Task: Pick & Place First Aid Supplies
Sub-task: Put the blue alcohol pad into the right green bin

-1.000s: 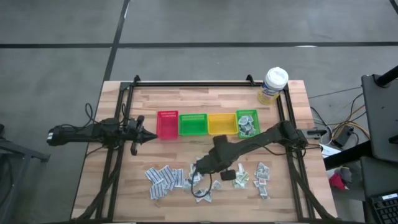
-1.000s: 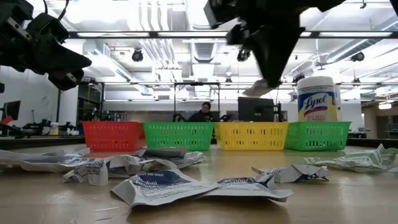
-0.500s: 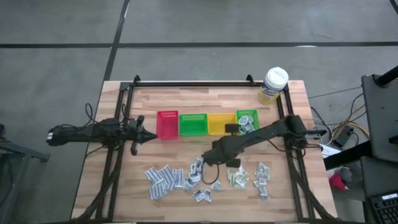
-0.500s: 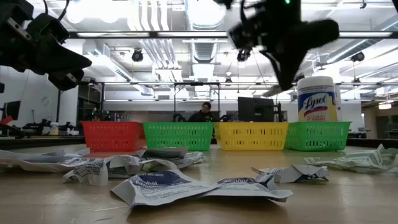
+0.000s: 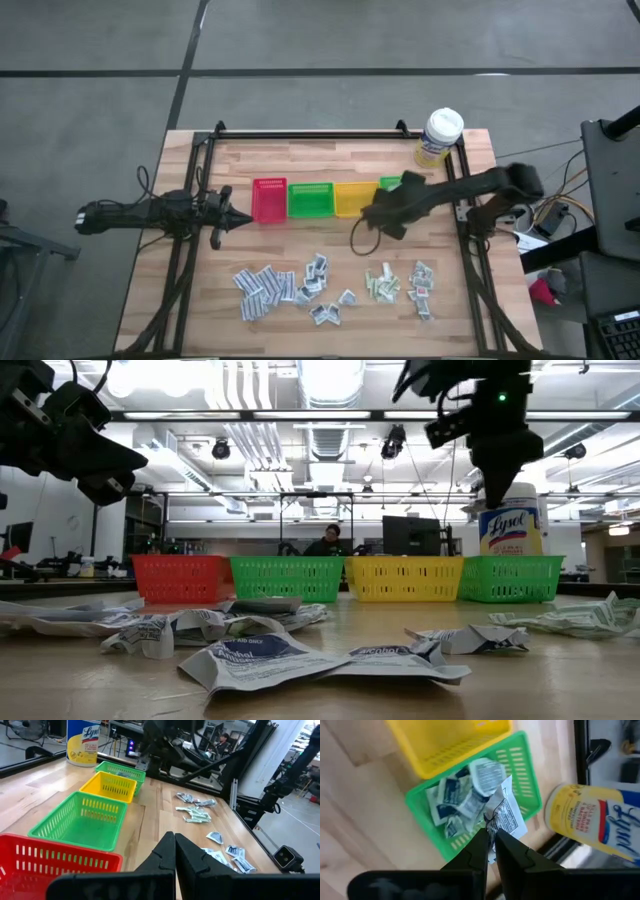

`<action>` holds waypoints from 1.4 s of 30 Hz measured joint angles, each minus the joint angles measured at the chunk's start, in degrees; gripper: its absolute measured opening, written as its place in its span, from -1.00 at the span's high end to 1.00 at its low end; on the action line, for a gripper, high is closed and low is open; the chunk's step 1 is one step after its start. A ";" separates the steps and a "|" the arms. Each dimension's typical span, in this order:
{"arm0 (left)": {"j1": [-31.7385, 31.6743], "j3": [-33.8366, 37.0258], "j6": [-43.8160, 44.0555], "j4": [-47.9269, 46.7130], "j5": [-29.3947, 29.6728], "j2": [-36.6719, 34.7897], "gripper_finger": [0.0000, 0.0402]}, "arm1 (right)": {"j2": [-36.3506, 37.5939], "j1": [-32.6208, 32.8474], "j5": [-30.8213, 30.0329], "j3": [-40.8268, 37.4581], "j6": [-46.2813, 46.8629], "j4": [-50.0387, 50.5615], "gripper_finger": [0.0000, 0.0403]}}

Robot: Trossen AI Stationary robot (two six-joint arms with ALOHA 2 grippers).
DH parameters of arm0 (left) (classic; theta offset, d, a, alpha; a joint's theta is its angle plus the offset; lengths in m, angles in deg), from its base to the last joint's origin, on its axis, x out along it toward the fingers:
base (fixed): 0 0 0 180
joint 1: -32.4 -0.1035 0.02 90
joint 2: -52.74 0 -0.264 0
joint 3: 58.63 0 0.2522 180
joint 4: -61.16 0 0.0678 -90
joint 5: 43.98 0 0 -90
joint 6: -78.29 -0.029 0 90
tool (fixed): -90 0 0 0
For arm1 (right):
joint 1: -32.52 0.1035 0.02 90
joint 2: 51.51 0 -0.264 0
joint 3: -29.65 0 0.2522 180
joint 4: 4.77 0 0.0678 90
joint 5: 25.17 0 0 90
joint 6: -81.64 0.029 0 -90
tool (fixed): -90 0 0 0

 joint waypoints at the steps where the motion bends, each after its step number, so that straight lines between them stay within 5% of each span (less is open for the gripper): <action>1: 0.01 -0.01 0.00 0.00 0.00 0.01 1.00 | 1.89 -0.95 0.03 -1.57 -0.05 -1.46 0.86; 13: 0.01 -0.01 0.02 0.00 0.00 0.03 1.00 | 13.24 -11.67 13.38 -16.39 -7.57 -19.15 0.86; 31: 0.01 0.00 0.02 0.00 0.40 0.03 1.00 | 7.43 -12.32 13.97 -19.29 -10.83 -24.76 0.84; 42: -0.01 0.00 0.04 0.00 0.44 0.03 1.00 | 6.40 -12.28 13.97 -19.92 -10.68 -24.50 0.52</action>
